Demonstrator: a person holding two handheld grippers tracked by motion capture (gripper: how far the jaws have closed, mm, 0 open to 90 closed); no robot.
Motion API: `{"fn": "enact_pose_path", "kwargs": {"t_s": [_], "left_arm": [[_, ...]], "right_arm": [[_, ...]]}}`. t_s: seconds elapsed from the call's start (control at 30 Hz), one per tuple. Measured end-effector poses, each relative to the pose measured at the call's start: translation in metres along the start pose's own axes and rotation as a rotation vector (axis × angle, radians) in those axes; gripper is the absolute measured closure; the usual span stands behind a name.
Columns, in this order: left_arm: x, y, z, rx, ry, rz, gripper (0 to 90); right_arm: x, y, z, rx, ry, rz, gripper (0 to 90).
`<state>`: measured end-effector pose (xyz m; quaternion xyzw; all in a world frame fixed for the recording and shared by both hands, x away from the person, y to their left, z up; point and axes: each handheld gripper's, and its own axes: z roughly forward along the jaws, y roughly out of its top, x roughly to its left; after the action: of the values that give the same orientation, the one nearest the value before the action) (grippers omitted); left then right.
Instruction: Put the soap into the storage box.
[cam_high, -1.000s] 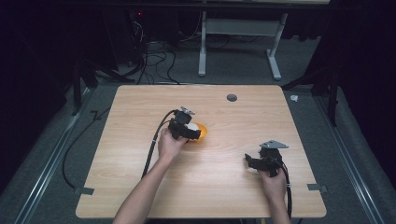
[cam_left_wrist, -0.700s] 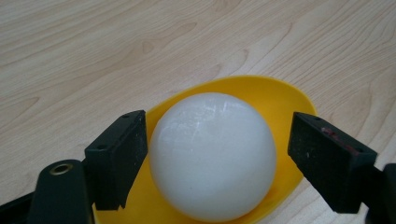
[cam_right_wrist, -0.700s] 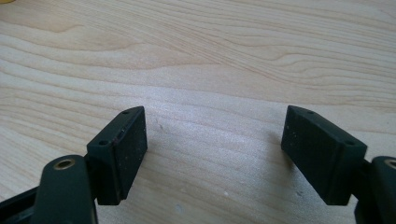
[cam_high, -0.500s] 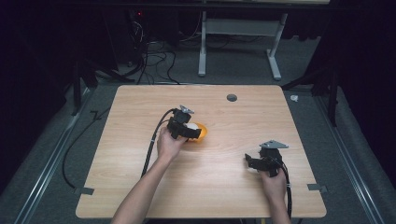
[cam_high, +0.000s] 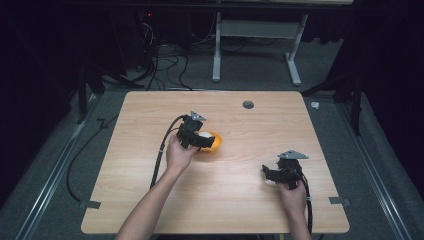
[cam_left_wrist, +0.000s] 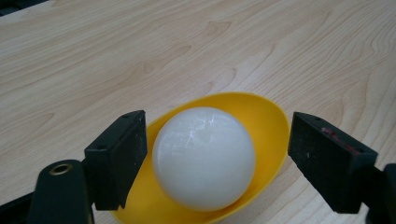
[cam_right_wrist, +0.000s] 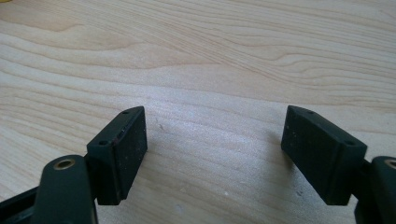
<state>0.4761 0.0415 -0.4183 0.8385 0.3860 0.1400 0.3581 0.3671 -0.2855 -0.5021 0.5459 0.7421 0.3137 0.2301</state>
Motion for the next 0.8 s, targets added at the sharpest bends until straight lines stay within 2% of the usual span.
{"fn": "enact_pose_path", "kwargs": {"t_s": [0.23, 0.5, 0.8], "left_arm": [[0.002, -0.001, -0.009, -0.013, 0.016, 0.005, 20.6], [0.008, -0.005, -0.015, -0.029, 0.012, -0.021, 20.5], [0.013, -0.009, -0.025, -0.039, 0.022, -0.026, 20.4]], "right_arm": [[0.0, 0.0, 0.0, 0.0, 0.0, 0.001, 23.4], [0.0, 0.0, 0.0, 0.0, 0.002, 0.0, 23.3], [0.0, 0.0, 0.0, -0.001, 0.002, -0.003, 23.4]]}}
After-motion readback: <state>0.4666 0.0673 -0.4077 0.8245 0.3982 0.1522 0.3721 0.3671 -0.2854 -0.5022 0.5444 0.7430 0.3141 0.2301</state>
